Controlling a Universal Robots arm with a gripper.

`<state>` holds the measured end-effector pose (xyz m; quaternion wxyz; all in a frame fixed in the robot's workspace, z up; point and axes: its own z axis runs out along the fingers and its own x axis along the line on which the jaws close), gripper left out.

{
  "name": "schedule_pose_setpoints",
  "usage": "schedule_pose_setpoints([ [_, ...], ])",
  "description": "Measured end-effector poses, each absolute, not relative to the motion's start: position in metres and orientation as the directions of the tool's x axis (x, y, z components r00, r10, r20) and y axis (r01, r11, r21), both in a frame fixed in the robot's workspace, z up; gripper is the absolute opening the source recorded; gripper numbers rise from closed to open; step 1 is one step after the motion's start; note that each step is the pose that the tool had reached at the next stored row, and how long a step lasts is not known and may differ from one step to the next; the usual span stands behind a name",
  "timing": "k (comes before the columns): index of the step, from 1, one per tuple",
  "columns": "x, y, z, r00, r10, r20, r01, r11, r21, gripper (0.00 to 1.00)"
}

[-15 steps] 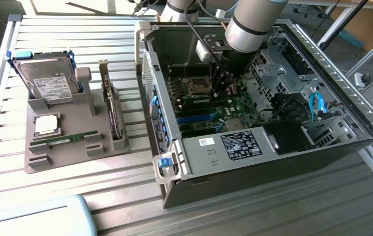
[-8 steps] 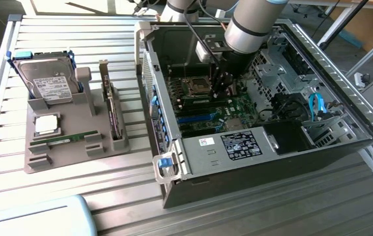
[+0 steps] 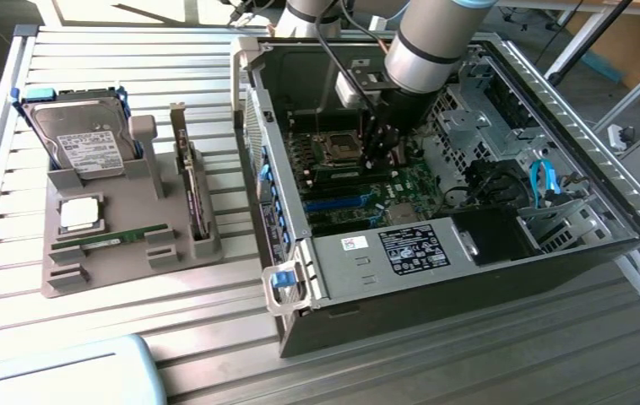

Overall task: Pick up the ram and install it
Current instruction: 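Insert the ram into the slot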

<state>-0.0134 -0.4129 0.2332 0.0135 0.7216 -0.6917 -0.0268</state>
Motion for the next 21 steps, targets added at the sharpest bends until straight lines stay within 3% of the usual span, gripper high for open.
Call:
schedule_pose_setpoints([
  [21, -0.0123, -0.4127, 0.2300, 0.066, -0.998, -0.023, -0.996, -0.067, 0.056, 0.14],
])
